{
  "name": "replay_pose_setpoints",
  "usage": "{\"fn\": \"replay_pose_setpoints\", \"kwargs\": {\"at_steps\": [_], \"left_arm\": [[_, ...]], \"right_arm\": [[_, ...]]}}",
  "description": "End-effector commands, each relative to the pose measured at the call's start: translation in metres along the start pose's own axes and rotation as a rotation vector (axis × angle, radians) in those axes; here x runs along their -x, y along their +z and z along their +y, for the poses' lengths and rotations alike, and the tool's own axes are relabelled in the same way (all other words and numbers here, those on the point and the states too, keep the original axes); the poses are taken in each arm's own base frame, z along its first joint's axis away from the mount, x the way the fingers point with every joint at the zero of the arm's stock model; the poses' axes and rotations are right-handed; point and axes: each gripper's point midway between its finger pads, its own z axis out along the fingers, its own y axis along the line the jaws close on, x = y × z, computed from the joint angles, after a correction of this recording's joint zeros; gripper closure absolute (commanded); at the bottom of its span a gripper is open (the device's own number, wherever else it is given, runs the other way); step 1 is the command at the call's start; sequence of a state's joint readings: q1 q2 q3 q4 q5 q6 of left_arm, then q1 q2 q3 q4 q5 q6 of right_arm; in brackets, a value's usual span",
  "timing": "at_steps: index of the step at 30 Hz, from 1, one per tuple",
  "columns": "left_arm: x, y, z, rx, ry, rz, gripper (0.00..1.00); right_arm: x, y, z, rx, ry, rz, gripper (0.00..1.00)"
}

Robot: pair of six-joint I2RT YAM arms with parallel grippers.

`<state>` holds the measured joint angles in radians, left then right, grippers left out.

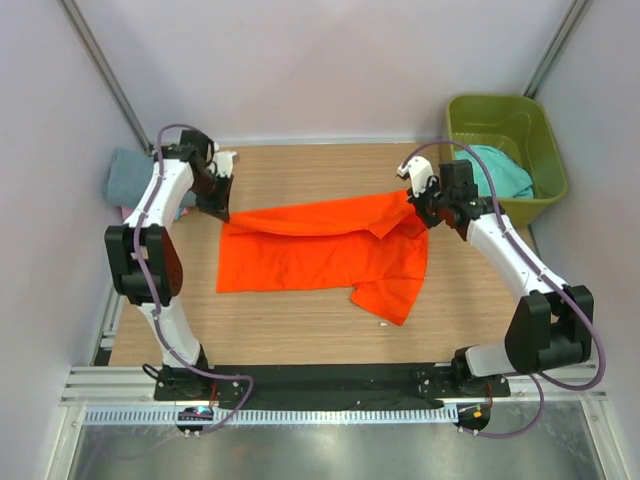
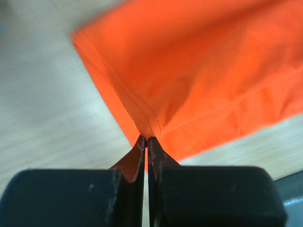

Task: Fold and stack the t-shirts
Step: Fold the tshirt

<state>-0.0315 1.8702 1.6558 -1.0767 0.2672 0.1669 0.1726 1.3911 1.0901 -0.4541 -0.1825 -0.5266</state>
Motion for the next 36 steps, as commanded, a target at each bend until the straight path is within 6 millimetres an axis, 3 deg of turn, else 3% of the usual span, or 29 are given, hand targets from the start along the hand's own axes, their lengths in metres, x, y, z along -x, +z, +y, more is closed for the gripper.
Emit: {"fn": "replay_pose_setpoints", "kwargs": {"at_steps": [1,2,4,5,7,8,9,10,11,13,14,18,26,28,29,30,33,34,36], "left_arm": [[0.044,0.008,0.023,0.062,0.051,-0.045,1.0],[0.068,-0.001,0.028,0.084,0.07,-0.099,1.0],[0.087,0.006,0.038,0.106,0.083,-0.114,1.0],[0.106,0.011,0.044,0.118,0.092,-0.132,1.0],[0.126,0.019,0.057,0.152,0.099,-0.146,1.0],[0.122,0.044,0.064,0.149,0.09,-0.09,1.0],[0.146,0.029,0.068,0.183,0.107,-0.167,1.0],[0.15,0.031,0.073,0.205,0.111,-0.172,1.0],[0.159,0.032,0.078,0.223,0.122,-0.203,1.0],[0.16,0.036,0.085,0.26,0.127,-0.212,1.0],[0.172,0.033,0.089,0.286,0.138,-0.268,1.0],[0.191,-0.001,0.089,0.342,0.139,-0.39,1.0],[0.212,-0.027,0.079,0.332,0.098,-0.53,1.0],[0.22,-0.026,0.081,0.337,0.102,-0.555,1.0],[0.225,-0.028,0.082,0.344,0.106,-0.569,1.0],[0.228,-0.028,0.083,0.347,0.106,-0.578,1.0],[0.236,-0.021,0.088,0.353,0.106,-0.588,1.0],[0.235,-0.017,0.09,0.359,0.11,-0.582,1.0],[0.235,-0.01,0.092,0.363,0.116,-0.572,1.0]], "right_arm": [[0.05,0.0,-0.028,-0.063,0.011,-0.109,0.99],[0.062,0.002,-0.036,-0.081,0.013,-0.128,0.99],[0.062,0.021,-0.043,-0.086,0.026,-0.106,0.99],[0.077,0.023,-0.052,-0.105,0.024,-0.137,0.99],[0.08,0.046,-0.061,-0.113,0.027,-0.132,0.99],[0.083,0.053,-0.065,-0.119,0.026,-0.13,0.99],[0.096,0.056,-0.075,-0.143,0.023,-0.15,0.99],[0.095,0.071,-0.08,-0.144,0.031,-0.14,0.99],[0.108,0.073,-0.09,-0.162,0.029,-0.167,0.99],[0.113,0.088,-0.097,-0.169,0.032,-0.169,0.99],[0.125,0.087,-0.103,-0.184,0.028,-0.195,0.98],[0.147,0.084,-0.116,-0.221,0.019,-0.243,0.98],[0.145,0.08,-0.122,-0.257,0.013,-0.247,0.99],[0.144,0.089,-0.127,-0.261,0.005,-0.25,0.99],[0.153,0.088,-0.133,-0.268,0.004,-0.272,0.99],[0.148,0.103,-0.134,-0.26,0.009,-0.258,0.99],[0.165,0.111,-0.143,-0.275,0.015,-0.293,0.99],[0.16,0.126,-0.145,-0.269,0.015,-0.279,0.99],[0.172,0.127,-0.153,-0.289,0.007,-0.305,0.99]]}}
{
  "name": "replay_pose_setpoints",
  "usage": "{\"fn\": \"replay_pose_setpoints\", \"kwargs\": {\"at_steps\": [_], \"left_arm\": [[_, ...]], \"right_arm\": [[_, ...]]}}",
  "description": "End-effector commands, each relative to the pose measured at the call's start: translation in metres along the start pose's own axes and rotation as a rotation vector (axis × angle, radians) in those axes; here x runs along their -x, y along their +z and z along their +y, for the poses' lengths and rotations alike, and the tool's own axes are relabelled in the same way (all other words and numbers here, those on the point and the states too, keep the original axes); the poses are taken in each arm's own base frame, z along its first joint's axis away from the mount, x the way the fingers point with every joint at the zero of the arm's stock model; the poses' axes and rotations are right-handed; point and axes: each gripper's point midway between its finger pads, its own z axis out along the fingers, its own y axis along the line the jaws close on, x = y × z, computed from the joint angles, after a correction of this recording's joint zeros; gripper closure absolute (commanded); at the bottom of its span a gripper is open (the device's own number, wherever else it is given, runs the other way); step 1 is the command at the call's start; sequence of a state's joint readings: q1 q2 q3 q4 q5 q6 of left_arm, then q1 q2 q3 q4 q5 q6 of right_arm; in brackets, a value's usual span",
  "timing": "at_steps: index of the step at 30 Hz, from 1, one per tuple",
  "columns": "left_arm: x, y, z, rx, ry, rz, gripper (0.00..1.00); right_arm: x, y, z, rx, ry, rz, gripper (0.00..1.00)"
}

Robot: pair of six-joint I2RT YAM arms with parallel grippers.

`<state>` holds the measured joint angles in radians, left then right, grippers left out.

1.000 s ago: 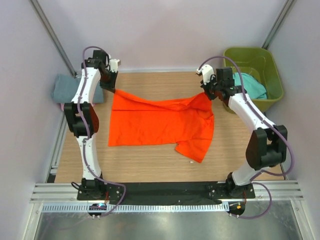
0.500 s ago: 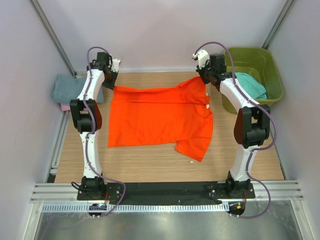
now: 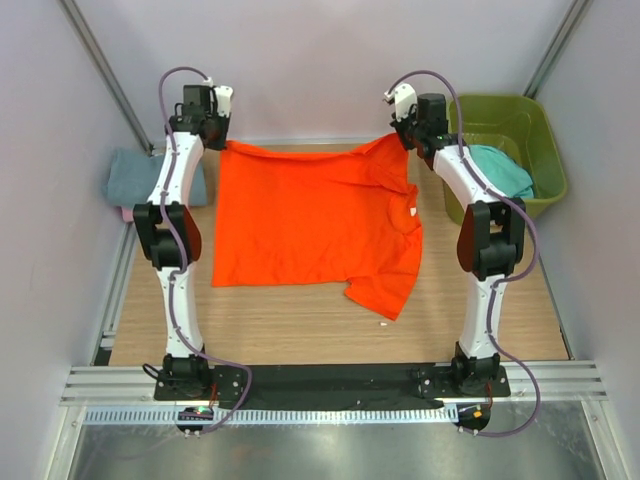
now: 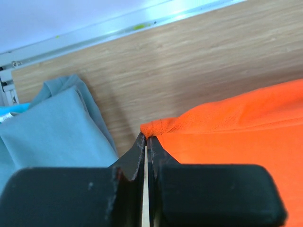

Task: Fold and stack the t-shirts
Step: Fold the tshirt

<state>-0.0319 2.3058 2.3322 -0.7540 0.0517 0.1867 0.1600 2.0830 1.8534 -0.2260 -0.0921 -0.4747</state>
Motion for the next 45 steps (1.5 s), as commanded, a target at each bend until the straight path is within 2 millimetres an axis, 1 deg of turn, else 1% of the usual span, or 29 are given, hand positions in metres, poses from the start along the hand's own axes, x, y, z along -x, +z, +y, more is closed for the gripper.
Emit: {"fn": "replay_pose_setpoints", "kwargs": {"at_steps": [1,2,5,7,11,12,13,14,15,16,17,19,22,27,31,32,33,34,35,36,37,38,39,40,41,42,43,44,45], "left_arm": [[0.02,0.007,0.01,0.044,0.01,-0.07,1.0],[0.018,0.01,0.01,0.046,0.013,-0.065,1.0],[0.017,0.013,0.012,0.055,0.026,-0.066,1.0],[0.012,0.019,0.014,0.059,0.031,-0.055,1.0],[0.007,0.028,0.013,0.056,0.028,-0.047,1.0],[0.005,0.031,0.012,0.057,0.021,-0.042,1.0],[0.006,0.032,0.012,0.055,0.02,-0.044,1.0],[0.006,0.032,0.012,0.055,0.012,-0.044,1.0],[0.006,0.032,0.012,0.056,0.011,-0.046,1.0],[0.007,0.032,0.012,0.056,0.009,-0.047,1.0],[0.007,0.031,0.012,0.056,0.009,-0.049,1.0],[0.008,0.03,0.013,0.058,0.01,-0.051,1.0],[0.011,0.026,0.014,0.06,0.01,-0.06,1.0],[0.01,0.031,0.013,0.06,0.017,-0.062,1.0],[0.001,0.038,0.012,0.055,0.027,-0.041,1.0],[-0.003,0.039,0.018,0.082,0.025,-0.028,1.0],[-0.002,0.038,0.017,0.082,0.029,-0.029,1.0],[-0.005,0.039,0.016,0.078,0.03,-0.022,1.0],[-0.004,0.035,0.017,0.076,0.026,-0.021,1.0],[-0.003,0.033,0.017,0.074,0.025,-0.022,1.0],[-0.006,0.031,0.017,0.069,0.025,-0.014,1.0],[-0.008,0.028,0.019,0.07,0.021,-0.012,1.0],[-0.004,0.021,0.022,0.075,0.018,-0.022,1.0],[-0.012,0.021,0.025,0.076,0.013,-0.003,1.0],[-0.008,0.015,0.022,0.052,0.008,-0.017,1.0],[-0.009,0.014,0.02,0.046,0.007,-0.014,1.0],[-0.016,0.015,0.018,0.037,0.003,0.003,1.0],[-0.019,0.014,0.015,0.024,0.002,0.007,1.0],[-0.019,0.011,0.014,0.02,0.0,0.008,1.0]], "right_arm": [[0.025,0.016,-0.02,-0.059,-0.012,-0.079,0.99],[0.032,0.017,-0.024,-0.066,-0.016,-0.097,0.99],[0.027,0.027,-0.021,-0.055,-0.025,-0.082,0.99],[0.022,0.031,-0.019,-0.053,-0.037,-0.076,0.99],[0.021,0.039,-0.027,-0.097,-0.082,-0.094,0.99],[0.025,0.042,-0.029,-0.105,-0.095,-0.11,0.98],[0.033,0.042,-0.034,-0.122,-0.106,-0.13,0.99],[0.034,0.047,-0.037,-0.131,-0.11,-0.14,0.99],[0.038,0.048,-0.039,-0.141,-0.117,-0.15,0.99],[0.046,0.048,-0.045,-0.157,-0.127,-0.168,0.99],[0.046,0.05,-0.046,-0.172,-0.135,-0.172,0.99],[0.057,0.048,-0.054,-0.208,-0.147,-0.213,0.99],[0.062,0.047,-0.055,-0.216,-0.159,-0.228,0.99],[0.053,0.051,-0.049,-0.206,-0.179,-0.204,0.99],[0.04,0.056,-0.042,-0.189,-0.175,-0.178,0.99],[0.037,0.056,-0.04,-0.183,-0.174,-0.168,0.99],[0.033,0.057,-0.037,-0.175,-0.173,-0.157,0.99],[0.035,0.053,-0.039,-0.177,-0.169,-0.158,0.99],[0.035,0.05,-0.038,-0.172,-0.171,-0.153,0.99],[0.029,0.049,-0.035,-0.165,-0.17,-0.14,0.99],[0.03,0.046,-0.033,-0.157,-0.175,-0.141,0.99],[0.037,0.036,-0.037,-0.165,-0.179,-0.152,0.99],[0.026,0.035,-0.032,-0.152,-0.182,-0.128,0.99],[0.034,0.024,-0.034,-0.158,-0.183,-0.141,0.99],[0.02,0.024,-0.027,-0.14,-0.18,-0.114,0.99],[0.019,0.019,-0.027,-0.137,-0.179,-0.109,0.99],[0.017,0.016,-0.025,-0.13,-0.181,-0.106,0.99],[0.019,0.01,-0.023,-0.13,-0.177,-0.109,0.99],[0.01,0.009,-0.02,-0.119,-0.171,-0.092,0.99]]}}
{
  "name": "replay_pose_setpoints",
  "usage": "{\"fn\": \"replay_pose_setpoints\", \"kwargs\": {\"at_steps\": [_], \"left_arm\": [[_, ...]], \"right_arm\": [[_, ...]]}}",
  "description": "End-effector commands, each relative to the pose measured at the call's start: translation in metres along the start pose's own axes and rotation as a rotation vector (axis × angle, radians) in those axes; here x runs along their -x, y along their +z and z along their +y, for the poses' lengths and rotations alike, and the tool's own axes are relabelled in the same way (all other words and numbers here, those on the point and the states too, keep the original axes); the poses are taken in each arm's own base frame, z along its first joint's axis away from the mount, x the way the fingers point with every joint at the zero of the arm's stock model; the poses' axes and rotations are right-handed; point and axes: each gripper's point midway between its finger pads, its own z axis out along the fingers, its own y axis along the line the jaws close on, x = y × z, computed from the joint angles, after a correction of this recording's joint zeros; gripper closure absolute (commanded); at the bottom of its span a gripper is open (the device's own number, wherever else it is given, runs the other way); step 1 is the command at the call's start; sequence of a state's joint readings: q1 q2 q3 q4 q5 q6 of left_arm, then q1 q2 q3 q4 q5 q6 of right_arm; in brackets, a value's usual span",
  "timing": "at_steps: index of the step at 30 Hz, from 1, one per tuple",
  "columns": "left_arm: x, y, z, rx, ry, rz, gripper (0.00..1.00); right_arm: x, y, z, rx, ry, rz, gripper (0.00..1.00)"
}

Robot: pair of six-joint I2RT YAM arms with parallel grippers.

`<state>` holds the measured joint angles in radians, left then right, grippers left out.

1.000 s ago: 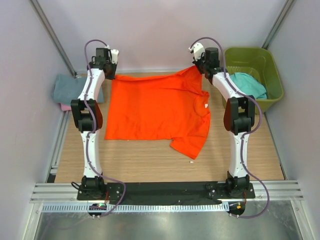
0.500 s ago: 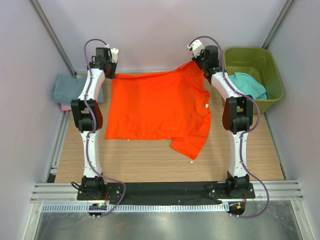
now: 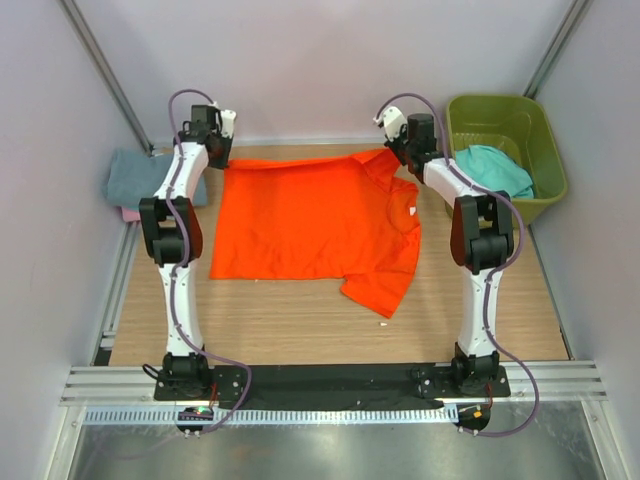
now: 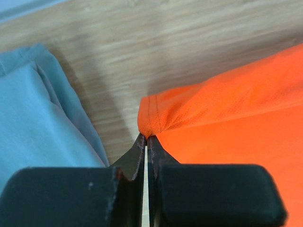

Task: Fold and stack the t-shirts
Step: Fold the tshirt

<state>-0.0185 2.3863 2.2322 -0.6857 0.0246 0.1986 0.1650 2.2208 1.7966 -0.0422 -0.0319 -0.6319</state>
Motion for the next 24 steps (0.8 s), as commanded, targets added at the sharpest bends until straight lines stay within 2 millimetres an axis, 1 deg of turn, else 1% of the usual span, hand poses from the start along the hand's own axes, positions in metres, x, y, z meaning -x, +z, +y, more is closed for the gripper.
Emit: {"fn": "replay_pose_setpoints", "kwargs": {"at_steps": [1,2,3,4,5,7,8,9,10,11,12,13,14,15,16,17,19,20,22,23,24], "left_arm": [[0.034,-0.045,0.011,0.007,-0.002,-0.107,1.0],[0.027,-0.043,0.008,-0.004,-0.004,-0.089,1.0],[0.026,-0.044,0.007,-0.008,-0.013,-0.088,1.0],[0.021,-0.047,0.021,0.006,-0.039,-0.084,1.0],[0.018,-0.047,0.02,0.002,-0.045,-0.077,1.0],[0.018,-0.05,0.017,-0.008,-0.053,-0.076,1.0],[0.017,-0.05,0.018,-0.007,-0.056,-0.073,1.0],[0.017,-0.052,0.017,-0.009,-0.057,-0.074,1.0],[0.017,-0.053,0.019,-0.002,-0.057,-0.075,1.0],[0.018,-0.056,0.019,0.0,-0.056,-0.078,1.0],[0.018,-0.056,0.019,-0.002,-0.06,-0.078,1.0],[0.019,-0.058,0.021,-0.001,-0.063,-0.081,1.0],[0.019,-0.059,0.02,0.0,-0.062,-0.081,1.0],[0.019,-0.06,0.021,0.001,-0.062,-0.081,1.0],[0.017,-0.06,0.021,-0.001,-0.063,-0.075,1.0],[0.018,-0.061,0.021,-0.002,-0.061,-0.077,1.0],[0.013,-0.06,0.021,-0.004,-0.067,-0.067,1.0],[0.012,-0.061,0.021,-0.006,-0.068,-0.066,1.0],[0.009,-0.059,0.02,-0.011,-0.071,-0.056,1.0],[0.008,-0.059,0.02,-0.013,-0.075,-0.056,1.0],[0.009,-0.059,0.019,-0.015,-0.074,-0.057,1.0]], "right_arm": [[0.053,-0.045,-0.035,-0.085,-0.008,-0.116,0.99],[0.051,-0.051,-0.032,-0.073,-0.005,-0.101,0.99],[0.044,-0.051,-0.028,-0.063,-0.003,-0.087,0.99],[0.044,-0.054,-0.028,-0.062,-0.001,-0.086,0.99],[0.041,-0.056,-0.026,-0.055,-0.003,-0.078,0.99],[0.04,-0.066,-0.025,-0.047,-0.003,-0.069,0.99],[0.039,-0.068,-0.02,-0.029,-0.003,-0.064,0.99],[0.039,-0.072,-0.019,-0.025,-0.001,-0.061,0.99],[0.044,-0.079,-0.02,-0.024,0.002,-0.073,0.99],[0.045,-0.084,-0.016,-0.012,0.001,-0.068,0.99],[0.039,-0.086,-0.01,0.002,0.0,-0.056,0.99],[0.045,-0.094,-0.011,0.001,0.001,-0.067,0.99],[0.038,-0.096,-0.001,0.024,0.004,-0.048,0.99],[0.036,-0.099,0.005,0.039,0.002,-0.043,0.99],[0.04,-0.108,0.006,0.039,0.001,-0.05,0.99],[0.032,-0.109,0.018,0.063,0.002,-0.031,0.99],[0.032,-0.119,0.027,0.083,0.002,-0.033,0.99],[0.027,-0.121,0.041,0.108,-0.007,-0.019,0.99],[0.026,-0.126,0.047,0.115,-0.012,-0.02,0.98],[0.022,-0.127,0.054,0.129,-0.013,-0.011,0.99],[0.022,-0.128,0.056,0.132,-0.014,-0.011,0.99]]}}
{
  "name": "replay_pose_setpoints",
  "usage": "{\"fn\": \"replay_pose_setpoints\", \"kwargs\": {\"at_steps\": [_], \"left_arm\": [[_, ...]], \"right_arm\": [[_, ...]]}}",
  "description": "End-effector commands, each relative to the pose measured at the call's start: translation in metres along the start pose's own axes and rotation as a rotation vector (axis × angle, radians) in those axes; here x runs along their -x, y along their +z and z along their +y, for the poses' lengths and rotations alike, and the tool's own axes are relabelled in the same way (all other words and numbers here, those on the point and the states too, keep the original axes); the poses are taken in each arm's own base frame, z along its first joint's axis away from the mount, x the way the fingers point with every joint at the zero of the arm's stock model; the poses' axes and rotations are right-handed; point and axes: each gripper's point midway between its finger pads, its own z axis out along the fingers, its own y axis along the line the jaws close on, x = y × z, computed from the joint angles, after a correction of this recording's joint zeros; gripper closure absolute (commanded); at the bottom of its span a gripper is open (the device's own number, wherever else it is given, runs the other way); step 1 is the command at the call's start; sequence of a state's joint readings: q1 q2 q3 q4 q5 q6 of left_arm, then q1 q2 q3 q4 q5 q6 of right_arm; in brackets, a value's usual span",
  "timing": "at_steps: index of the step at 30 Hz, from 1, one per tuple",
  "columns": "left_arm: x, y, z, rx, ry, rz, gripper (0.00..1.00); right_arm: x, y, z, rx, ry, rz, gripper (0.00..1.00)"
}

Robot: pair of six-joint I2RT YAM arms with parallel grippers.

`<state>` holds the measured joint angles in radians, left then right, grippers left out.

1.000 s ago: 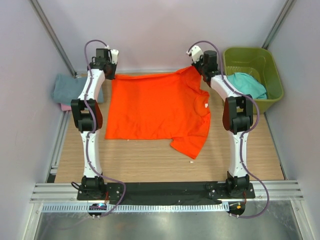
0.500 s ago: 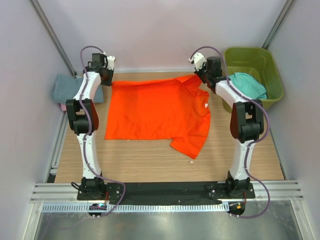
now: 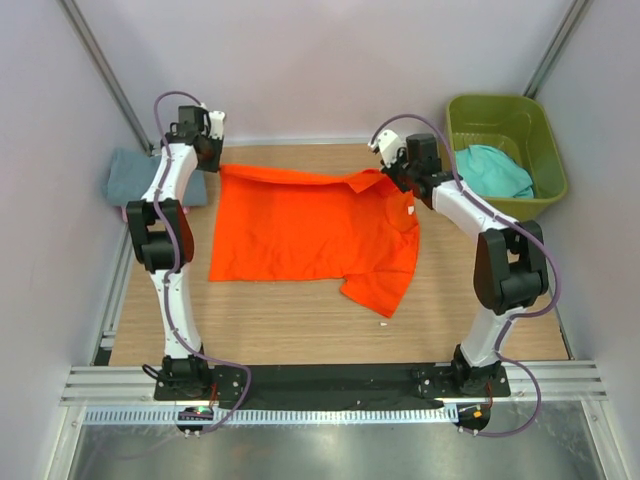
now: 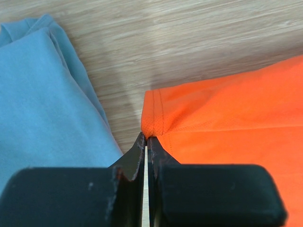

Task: Fold and stack the t-shirts
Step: Fold the tshirt

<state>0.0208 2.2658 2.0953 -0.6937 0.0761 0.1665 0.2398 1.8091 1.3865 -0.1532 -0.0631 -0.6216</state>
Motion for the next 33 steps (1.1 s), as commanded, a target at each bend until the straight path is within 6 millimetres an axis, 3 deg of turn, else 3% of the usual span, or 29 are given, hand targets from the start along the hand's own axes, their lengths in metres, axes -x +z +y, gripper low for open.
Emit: {"fn": "replay_pose_setpoints", "kwargs": {"at_steps": [1,7,11,12,14,15,16,19,21,24,31,33], "left_arm": [[0.022,-0.029,0.008,0.009,-0.012,-0.072,1.0],[0.025,-0.032,0.007,0.002,-0.018,-0.081,1.0],[0.024,-0.034,0.004,-0.008,-0.018,-0.08,1.0],[0.023,-0.034,0.004,-0.013,-0.018,-0.076,1.0],[0.023,-0.035,0.003,-0.016,-0.021,-0.077,1.0],[0.022,-0.034,0.002,-0.019,-0.022,-0.073,1.0],[0.02,-0.033,0.001,-0.022,-0.025,-0.069,1.0],[0.017,-0.032,0.002,-0.02,-0.023,-0.059,1.0],[0.014,-0.032,0.003,-0.015,-0.019,-0.053,1.0],[0.011,-0.033,0.003,-0.01,-0.014,-0.045,1.0],[-0.002,-0.028,-0.001,-0.027,-0.022,-0.012,1.0],[-0.004,-0.026,-0.003,-0.032,-0.02,-0.005,1.0]], "right_arm": [[0.015,-0.016,0.002,-0.007,0.003,-0.041,0.99],[0.03,-0.013,-0.007,-0.027,0.01,-0.068,0.99],[0.036,-0.001,0.0,0.018,0.058,-0.083,0.99],[0.029,0.01,0.009,0.046,0.075,-0.064,0.99],[0.041,0.019,0.016,0.084,0.082,-0.087,0.99],[0.03,0.032,0.029,0.128,0.089,-0.053,0.99],[0.04,0.034,0.03,0.144,0.098,-0.07,0.99],[0.043,0.049,0.065,0.28,0.122,-0.063,0.99],[0.049,0.049,0.088,0.37,0.14,-0.071,0.98],[0.053,0.051,0.105,0.441,0.184,-0.072,0.99],[0.049,0.051,0.111,0.473,0.192,-0.06,0.98],[0.056,0.049,0.107,0.452,0.213,-0.074,0.91]]}}
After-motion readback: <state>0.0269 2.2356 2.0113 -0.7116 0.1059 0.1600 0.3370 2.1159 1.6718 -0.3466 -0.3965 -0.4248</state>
